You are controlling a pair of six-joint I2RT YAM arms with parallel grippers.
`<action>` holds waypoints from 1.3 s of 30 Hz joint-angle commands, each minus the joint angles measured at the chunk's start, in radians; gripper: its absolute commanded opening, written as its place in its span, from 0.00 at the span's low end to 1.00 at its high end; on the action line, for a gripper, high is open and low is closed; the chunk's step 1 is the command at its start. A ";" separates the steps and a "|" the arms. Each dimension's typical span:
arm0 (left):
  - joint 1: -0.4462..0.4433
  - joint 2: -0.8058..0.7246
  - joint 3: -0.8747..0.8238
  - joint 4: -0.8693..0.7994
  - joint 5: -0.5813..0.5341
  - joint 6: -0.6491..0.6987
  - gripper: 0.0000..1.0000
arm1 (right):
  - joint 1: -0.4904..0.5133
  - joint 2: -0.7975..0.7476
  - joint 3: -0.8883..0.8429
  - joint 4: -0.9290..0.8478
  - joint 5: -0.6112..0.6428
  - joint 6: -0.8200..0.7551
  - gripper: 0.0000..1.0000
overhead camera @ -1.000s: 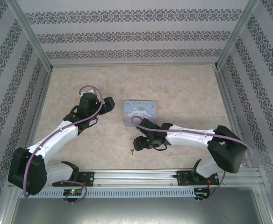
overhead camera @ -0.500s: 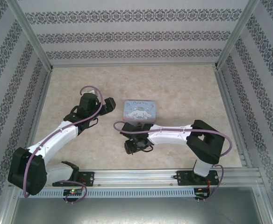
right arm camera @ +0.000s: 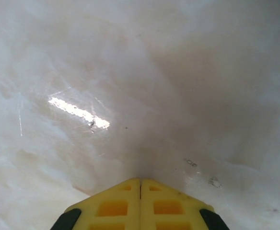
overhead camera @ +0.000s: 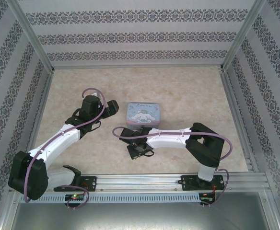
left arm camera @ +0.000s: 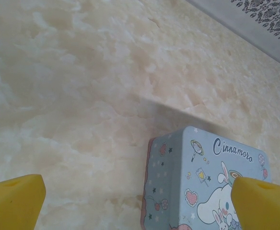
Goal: Unlock the padlock with the key
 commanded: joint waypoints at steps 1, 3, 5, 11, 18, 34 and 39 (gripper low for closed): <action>0.013 0.005 0.001 0.012 0.019 -0.009 0.99 | -0.031 -0.074 -0.050 -0.016 0.013 0.031 0.00; 0.013 0.004 0.001 0.012 0.020 -0.009 0.99 | -0.057 -0.133 -0.088 -0.003 0.019 0.056 0.00; 0.013 0.004 0.000 0.012 0.022 -0.011 0.99 | -0.084 -0.192 -0.127 0.011 0.023 0.081 0.00; 0.014 0.011 -0.002 0.021 0.029 -0.018 0.99 | -0.145 -0.315 -0.218 0.043 0.036 0.120 0.29; 0.014 0.019 0.001 0.026 0.038 -0.028 0.99 | -0.168 -0.343 -0.241 0.042 0.050 0.129 0.68; 0.013 0.025 -0.008 0.031 0.035 -0.024 1.00 | -0.087 -0.169 -0.188 0.017 0.013 0.065 0.52; 0.014 0.027 -0.004 0.032 0.035 -0.022 0.99 | -0.072 -0.137 -0.188 0.038 -0.003 0.078 0.23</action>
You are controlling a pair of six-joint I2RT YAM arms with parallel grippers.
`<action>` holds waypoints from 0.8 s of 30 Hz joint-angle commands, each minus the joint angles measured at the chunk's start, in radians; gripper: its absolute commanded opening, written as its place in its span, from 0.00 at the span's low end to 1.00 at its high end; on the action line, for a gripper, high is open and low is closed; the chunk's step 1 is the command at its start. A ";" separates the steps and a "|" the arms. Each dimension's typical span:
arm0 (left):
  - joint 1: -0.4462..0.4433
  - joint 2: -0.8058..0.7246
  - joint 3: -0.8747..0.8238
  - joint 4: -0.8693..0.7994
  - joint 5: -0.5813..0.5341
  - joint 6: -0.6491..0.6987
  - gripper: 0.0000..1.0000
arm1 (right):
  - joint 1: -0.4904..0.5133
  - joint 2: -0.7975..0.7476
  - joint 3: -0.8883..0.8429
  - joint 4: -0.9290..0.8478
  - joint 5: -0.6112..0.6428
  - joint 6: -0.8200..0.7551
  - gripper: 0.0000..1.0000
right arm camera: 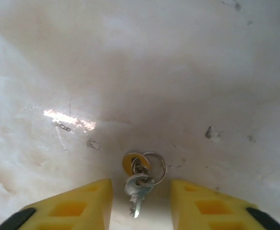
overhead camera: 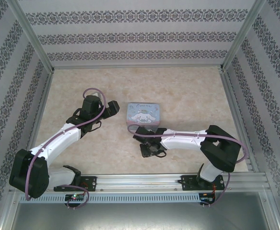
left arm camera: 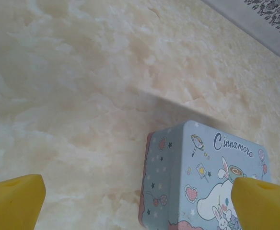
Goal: Unlock the padlock with the key
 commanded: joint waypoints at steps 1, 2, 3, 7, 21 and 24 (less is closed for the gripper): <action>0.007 0.008 -0.004 0.030 0.006 -0.011 0.99 | 0.011 0.026 0.018 0.011 -0.025 0.017 0.16; 0.008 0.008 -0.002 0.031 0.006 -0.011 0.99 | 0.012 0.028 0.019 0.014 -0.029 0.018 0.10; 0.008 0.009 -0.003 0.031 0.005 -0.011 0.99 | 0.013 0.025 0.021 0.017 -0.034 0.019 0.05; 0.008 0.012 -0.003 0.031 0.006 -0.012 0.99 | 0.012 -0.013 0.033 0.018 -0.046 0.030 0.00; 0.008 0.017 -0.003 0.035 0.017 -0.017 1.00 | -0.053 -0.187 -0.070 0.151 -0.152 0.101 0.00; 0.007 0.016 -0.011 0.044 0.035 -0.035 0.99 | -0.064 -0.207 -0.078 0.152 -0.153 0.106 0.00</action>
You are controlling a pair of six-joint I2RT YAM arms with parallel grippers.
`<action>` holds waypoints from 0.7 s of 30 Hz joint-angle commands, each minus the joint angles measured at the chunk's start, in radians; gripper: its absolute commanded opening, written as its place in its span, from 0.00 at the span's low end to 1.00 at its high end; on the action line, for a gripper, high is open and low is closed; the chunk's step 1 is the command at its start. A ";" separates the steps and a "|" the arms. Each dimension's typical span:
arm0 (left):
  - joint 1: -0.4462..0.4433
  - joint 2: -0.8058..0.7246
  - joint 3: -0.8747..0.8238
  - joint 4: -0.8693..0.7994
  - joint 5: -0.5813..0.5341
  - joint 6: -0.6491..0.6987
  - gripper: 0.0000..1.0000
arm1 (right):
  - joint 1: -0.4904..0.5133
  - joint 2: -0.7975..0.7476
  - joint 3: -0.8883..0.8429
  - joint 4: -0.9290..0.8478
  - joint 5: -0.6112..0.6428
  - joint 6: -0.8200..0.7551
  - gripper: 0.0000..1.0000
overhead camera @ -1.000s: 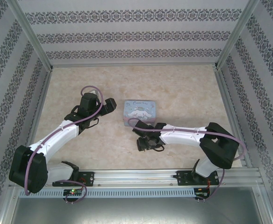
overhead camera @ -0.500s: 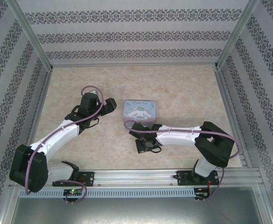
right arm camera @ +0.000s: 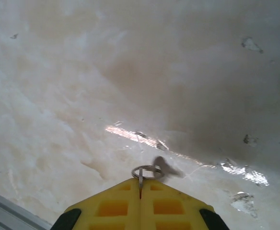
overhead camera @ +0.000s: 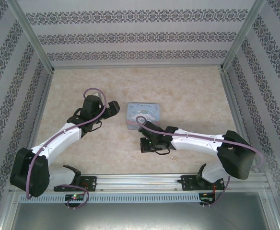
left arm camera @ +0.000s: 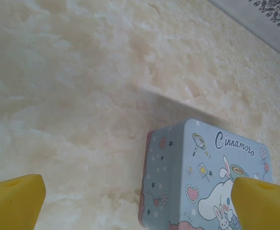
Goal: Unlock the padlock with the key
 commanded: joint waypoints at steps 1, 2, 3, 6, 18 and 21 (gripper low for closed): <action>0.007 0.003 -0.015 0.045 0.038 -0.042 0.99 | -0.016 -0.043 -0.018 0.015 -0.021 0.023 0.00; 0.008 0.003 -0.020 0.053 0.058 -0.061 0.99 | -0.020 -0.049 -0.020 0.014 -0.023 0.024 0.00; 0.006 0.003 -0.028 0.067 0.081 -0.086 1.00 | -0.025 -0.055 -0.022 0.013 -0.025 0.027 0.00; 0.004 0.004 -0.056 0.128 0.155 -0.179 1.00 | -0.041 -0.079 -0.019 0.011 -0.032 0.030 0.00; -0.099 0.018 -0.038 0.252 0.285 -0.523 0.99 | -0.143 -0.167 0.092 -0.001 -0.070 0.032 0.00; -0.124 0.022 -0.031 0.263 0.271 -0.614 0.99 | -0.183 -0.172 0.130 0.003 -0.095 0.030 0.00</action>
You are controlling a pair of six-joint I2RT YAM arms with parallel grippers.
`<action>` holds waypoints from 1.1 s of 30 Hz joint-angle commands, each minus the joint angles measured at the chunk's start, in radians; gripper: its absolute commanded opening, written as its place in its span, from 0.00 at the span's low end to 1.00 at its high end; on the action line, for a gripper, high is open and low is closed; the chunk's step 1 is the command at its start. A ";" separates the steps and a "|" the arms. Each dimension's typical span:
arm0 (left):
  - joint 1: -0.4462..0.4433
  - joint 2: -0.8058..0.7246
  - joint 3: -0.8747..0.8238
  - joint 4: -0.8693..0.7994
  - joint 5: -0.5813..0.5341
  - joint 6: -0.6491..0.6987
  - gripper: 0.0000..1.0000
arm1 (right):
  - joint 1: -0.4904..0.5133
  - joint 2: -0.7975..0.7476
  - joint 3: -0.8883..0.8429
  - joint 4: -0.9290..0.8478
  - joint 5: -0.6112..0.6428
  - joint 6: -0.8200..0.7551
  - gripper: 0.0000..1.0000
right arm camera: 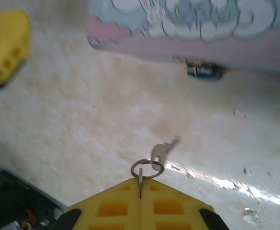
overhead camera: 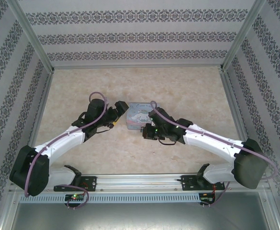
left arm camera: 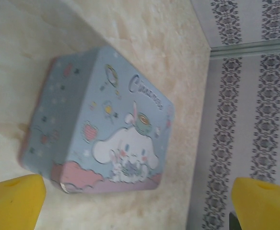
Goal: Unlock the padlock with the key
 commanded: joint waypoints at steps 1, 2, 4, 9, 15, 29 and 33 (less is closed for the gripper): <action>-0.027 0.017 0.033 0.061 0.010 -0.159 0.99 | -0.042 -0.021 0.057 0.008 -0.043 0.005 0.00; -0.032 0.022 0.032 0.068 0.007 -0.194 0.99 | -0.053 -0.021 0.068 0.011 -0.053 0.006 0.00; -0.042 0.037 0.029 0.094 0.007 -0.269 0.99 | -0.079 -0.019 0.089 0.015 -0.069 0.007 0.00; -0.076 0.099 0.020 0.215 0.010 -0.430 0.98 | -0.126 -0.011 0.139 0.029 -0.095 0.014 0.00; -0.131 0.210 0.036 0.442 0.009 -0.583 0.87 | -0.146 0.023 0.190 0.045 -0.123 0.020 0.00; -0.204 0.370 0.121 0.688 -0.051 -0.716 0.72 | -0.148 0.044 0.157 0.091 -0.132 0.046 0.00; -0.206 0.374 0.115 0.704 -0.057 -0.719 0.64 | -0.158 0.034 0.134 0.097 -0.137 0.047 0.00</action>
